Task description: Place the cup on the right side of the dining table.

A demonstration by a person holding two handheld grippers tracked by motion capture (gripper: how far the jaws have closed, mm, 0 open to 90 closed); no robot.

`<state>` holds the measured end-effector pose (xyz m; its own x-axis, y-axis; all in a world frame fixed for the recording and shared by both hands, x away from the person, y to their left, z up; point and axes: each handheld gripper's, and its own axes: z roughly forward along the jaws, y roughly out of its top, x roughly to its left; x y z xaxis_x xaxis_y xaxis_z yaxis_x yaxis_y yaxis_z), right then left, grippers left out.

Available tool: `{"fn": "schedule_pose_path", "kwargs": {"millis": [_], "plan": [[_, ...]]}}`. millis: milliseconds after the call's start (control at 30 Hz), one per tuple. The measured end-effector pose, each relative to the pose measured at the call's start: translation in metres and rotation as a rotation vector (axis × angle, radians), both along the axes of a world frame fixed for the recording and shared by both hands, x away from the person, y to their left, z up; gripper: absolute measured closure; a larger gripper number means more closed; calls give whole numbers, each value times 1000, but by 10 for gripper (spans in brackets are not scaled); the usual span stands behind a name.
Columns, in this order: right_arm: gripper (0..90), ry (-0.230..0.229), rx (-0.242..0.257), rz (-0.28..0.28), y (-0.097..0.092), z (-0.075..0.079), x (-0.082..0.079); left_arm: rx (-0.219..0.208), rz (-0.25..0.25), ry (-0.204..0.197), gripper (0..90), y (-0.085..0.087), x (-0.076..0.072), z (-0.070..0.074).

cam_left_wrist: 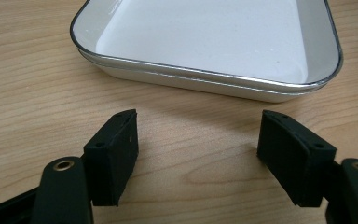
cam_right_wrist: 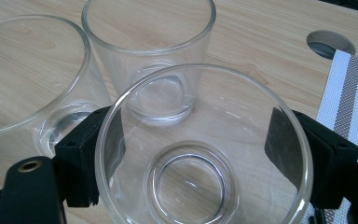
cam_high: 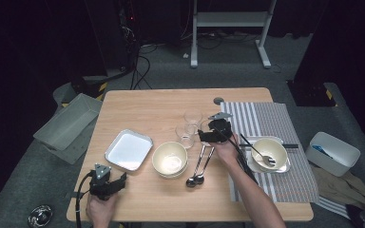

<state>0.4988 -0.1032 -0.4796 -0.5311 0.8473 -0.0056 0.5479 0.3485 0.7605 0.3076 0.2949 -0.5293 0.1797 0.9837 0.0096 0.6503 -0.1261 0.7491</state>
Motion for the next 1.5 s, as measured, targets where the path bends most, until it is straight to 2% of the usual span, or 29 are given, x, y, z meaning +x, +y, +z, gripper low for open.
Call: {"fn": "schedule_pose_path", "kwargs": {"millis": [1033,1167,1500], "plan": [[181,-6,-16,1,1,1,-1,-3,-3,-1,299,0,0,0],[181,-12,-34,11,1,2,-3,-2,-2,-1,299,0,0,0],[181,-25,-19,18,-2,8,-6,-3,-1,-1,299,0,0,0]]}}
